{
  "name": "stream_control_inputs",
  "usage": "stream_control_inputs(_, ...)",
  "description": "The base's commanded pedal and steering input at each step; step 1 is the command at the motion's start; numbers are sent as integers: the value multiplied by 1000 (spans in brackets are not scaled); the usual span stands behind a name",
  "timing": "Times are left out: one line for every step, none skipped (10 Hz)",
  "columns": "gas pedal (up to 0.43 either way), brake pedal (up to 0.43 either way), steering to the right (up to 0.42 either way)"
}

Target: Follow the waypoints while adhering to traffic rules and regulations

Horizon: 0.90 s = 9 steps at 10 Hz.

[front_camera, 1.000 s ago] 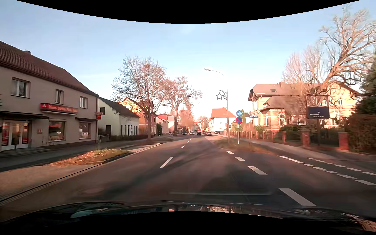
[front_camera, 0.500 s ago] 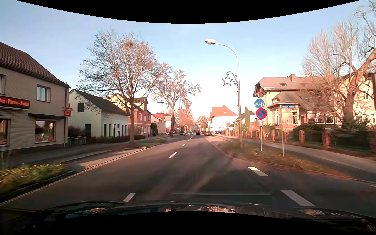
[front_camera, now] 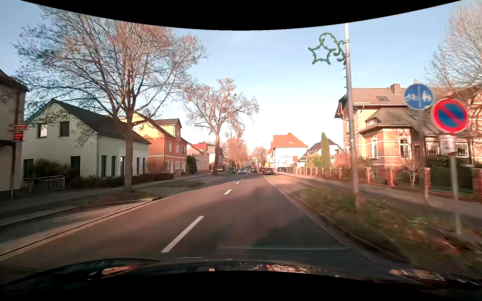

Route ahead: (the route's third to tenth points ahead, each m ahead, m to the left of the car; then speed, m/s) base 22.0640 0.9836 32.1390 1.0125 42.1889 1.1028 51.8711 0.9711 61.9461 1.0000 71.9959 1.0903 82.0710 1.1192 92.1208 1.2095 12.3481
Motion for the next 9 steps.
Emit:
stream_control_inputs(110,0,-3)
stream_control_inputs(110,0,-3)
stream_control_inputs(110,0,-3)
stream_control_inputs(110,0,-3)
stream_control_inputs(110,0,-3)
stream_control_inputs(110,0,-3)
stream_control_inputs(110,0,-3)
stream_control_inputs(110,0,-3)
stream_control_inputs(110,0,-3)
